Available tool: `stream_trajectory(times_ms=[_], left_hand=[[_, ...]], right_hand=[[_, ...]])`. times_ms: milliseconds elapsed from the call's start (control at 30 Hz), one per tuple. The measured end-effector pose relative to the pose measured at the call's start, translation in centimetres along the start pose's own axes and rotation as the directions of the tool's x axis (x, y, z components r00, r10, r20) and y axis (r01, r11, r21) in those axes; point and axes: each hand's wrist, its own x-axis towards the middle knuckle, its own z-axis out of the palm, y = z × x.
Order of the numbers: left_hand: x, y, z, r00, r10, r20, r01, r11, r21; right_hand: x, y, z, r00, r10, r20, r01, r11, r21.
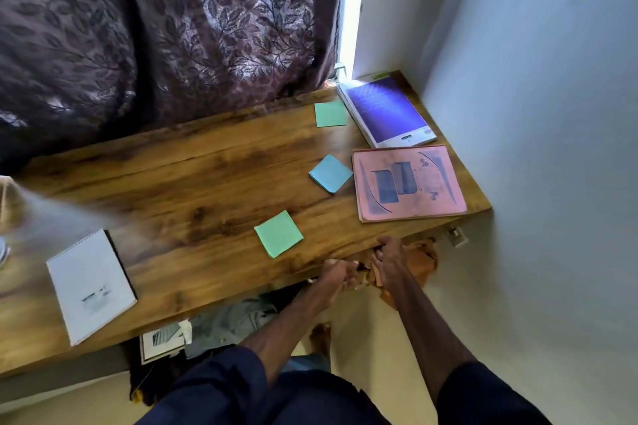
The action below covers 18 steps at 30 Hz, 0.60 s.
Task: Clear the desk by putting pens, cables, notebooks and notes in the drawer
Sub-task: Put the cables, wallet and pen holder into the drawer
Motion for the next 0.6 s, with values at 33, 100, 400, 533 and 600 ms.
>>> stream_trajectory(times_ms=[33,100,400,533,600], left_hand=[[0.3,0.0,-0.4,0.999,0.014,0.03,-0.015,0.999,0.042],[0.7,-0.6,-1.2,0.993,0.05,0.105,-0.063,0.99,0.125],[0.8,-2.0,-2.7,0.972,0.133,0.196,-0.188,0.936,0.297],[-0.2,-2.1,-3.0,0.959,0.18,0.22,-0.252,0.898,0.361],[-0.9,-2.5,-3.7,0.961,0.183,0.207,-0.249,0.9,0.358]], right_hand=[[0.2,-0.1,0.5,1.0,0.002,-0.021,-0.002,1.0,0.0],[-0.4,-0.3,1.4,0.997,0.003,-0.08,0.0,0.999,0.035],[-0.9,1.2,1.5,0.993,-0.056,-0.102,0.069,0.99,0.125],[-1.8,2.2,0.9,0.984,-0.135,-0.115,0.142,0.988,0.054],[-2.4,3.2,0.6,0.979,-0.164,-0.124,0.167,0.986,0.016]])
